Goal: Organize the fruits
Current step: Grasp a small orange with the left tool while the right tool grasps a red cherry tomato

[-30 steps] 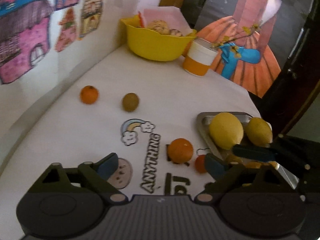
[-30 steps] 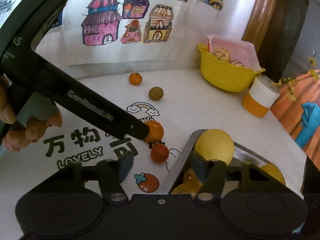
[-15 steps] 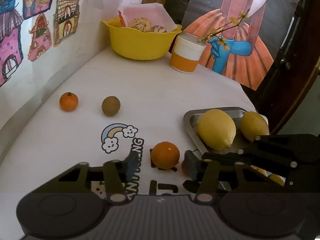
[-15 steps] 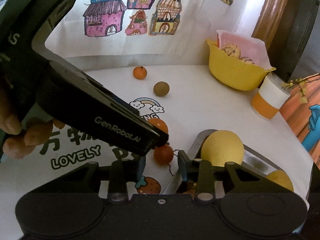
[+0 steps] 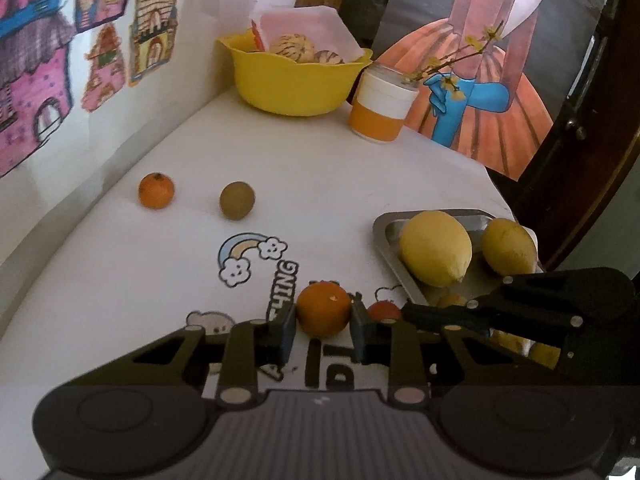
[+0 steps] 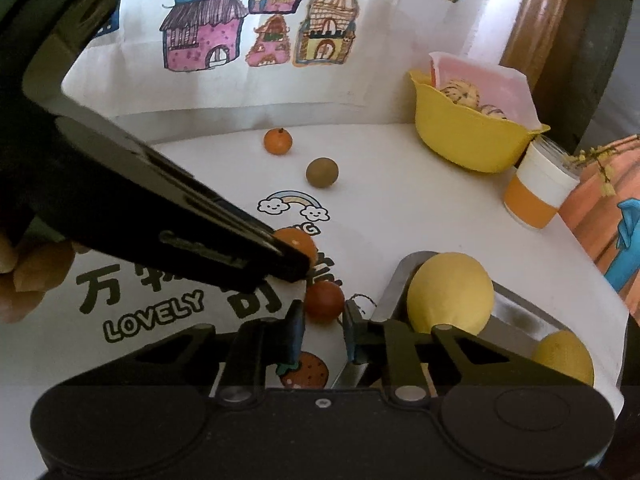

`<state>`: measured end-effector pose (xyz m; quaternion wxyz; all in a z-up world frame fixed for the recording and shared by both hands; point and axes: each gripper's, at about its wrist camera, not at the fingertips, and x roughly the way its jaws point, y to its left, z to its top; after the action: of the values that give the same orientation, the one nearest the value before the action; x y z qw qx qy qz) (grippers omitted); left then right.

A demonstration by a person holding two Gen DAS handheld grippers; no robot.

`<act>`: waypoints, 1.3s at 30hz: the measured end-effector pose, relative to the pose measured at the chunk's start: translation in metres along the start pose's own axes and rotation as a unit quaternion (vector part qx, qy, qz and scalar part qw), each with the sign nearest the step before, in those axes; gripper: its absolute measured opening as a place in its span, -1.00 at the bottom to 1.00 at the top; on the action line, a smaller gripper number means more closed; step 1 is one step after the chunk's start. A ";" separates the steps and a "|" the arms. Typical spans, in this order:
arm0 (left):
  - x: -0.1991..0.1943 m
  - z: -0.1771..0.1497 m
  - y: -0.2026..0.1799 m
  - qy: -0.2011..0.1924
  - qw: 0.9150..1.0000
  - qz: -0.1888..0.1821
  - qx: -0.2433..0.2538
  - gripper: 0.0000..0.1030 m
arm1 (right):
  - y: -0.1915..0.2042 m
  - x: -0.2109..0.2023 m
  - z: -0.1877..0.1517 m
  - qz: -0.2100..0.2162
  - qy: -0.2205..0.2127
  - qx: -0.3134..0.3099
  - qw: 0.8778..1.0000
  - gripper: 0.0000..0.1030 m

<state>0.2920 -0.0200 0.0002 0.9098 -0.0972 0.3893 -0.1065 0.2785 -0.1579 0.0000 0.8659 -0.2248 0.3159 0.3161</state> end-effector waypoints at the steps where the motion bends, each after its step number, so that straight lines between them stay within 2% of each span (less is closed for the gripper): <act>1: -0.002 -0.002 0.001 0.000 1.000 0.001 -0.002 -0.39 | 0.001 -0.002 -0.001 0.000 -0.002 0.001 1.000 -0.61; 13: -0.029 -0.018 -0.002 -0.005 1.000 0.002 -0.003 -0.40 | 0.011 -0.025 -0.009 -0.005 -0.019 0.013 1.000 -0.70; 14: -0.030 -0.019 -0.002 -0.004 1.000 0.002 -0.003 -0.40 | 0.012 -0.025 -0.010 -0.005 -0.017 0.013 1.000 -0.70; 15: -0.031 -0.020 -0.002 -0.003 1.000 0.002 -0.005 -0.40 | 0.013 -0.025 -0.011 -0.005 -0.015 0.017 1.000 -0.58; 18: -0.034 -0.023 0.000 -0.002 1.000 0.003 -0.008 -0.40 | 0.012 -0.023 -0.015 -0.001 -0.013 0.034 0.999 -0.46; 39: -0.035 -0.026 0.018 -0.004 1.000 0.009 -0.030 -0.40 | 0.014 0.004 0.001 0.030 -0.014 0.061 0.998 -0.43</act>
<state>0.2517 0.0044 0.0021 0.9088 -0.1210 0.3899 -0.0859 0.2717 -0.1462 -0.0043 0.8724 -0.1574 0.3288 0.3256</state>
